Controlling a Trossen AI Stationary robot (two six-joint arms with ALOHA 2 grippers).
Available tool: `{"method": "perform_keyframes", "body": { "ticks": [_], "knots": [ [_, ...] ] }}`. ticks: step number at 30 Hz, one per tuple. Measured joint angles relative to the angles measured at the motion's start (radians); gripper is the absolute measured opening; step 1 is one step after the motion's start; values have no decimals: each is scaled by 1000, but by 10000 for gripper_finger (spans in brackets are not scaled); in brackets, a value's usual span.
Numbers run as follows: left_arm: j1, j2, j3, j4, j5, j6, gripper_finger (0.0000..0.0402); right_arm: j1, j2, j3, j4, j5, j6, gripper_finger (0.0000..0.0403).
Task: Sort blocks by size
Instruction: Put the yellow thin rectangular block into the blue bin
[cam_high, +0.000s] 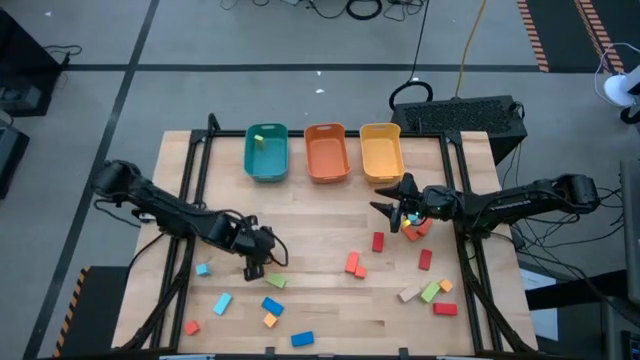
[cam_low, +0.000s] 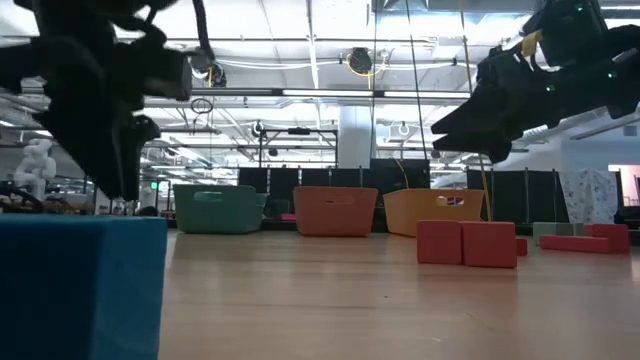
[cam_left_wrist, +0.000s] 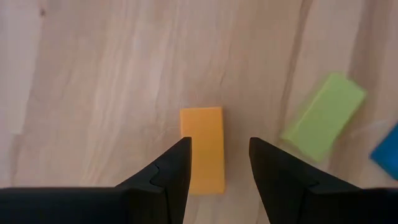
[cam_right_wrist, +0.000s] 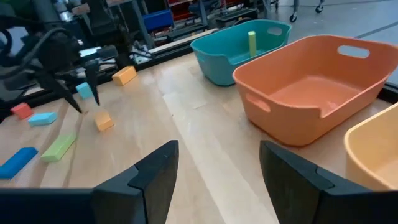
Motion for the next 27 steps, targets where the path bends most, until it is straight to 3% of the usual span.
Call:
{"method": "perform_keyframes", "body": {
  "ticks": [8,19,23,27],
  "knots": [
    [-7,117,3,8,-58,-87,168,51,0,0,-31,4,18,210],
    [-11,160,2,22,-46,-91,246,59,0,0,-37,30,18,210],
    [0,160,2,21,-45,-90,236,59,0,0,-39,31,18,210],
    [10,160,2,23,-36,-90,196,59,0,0,-38,31,18,210]
  ]
}}
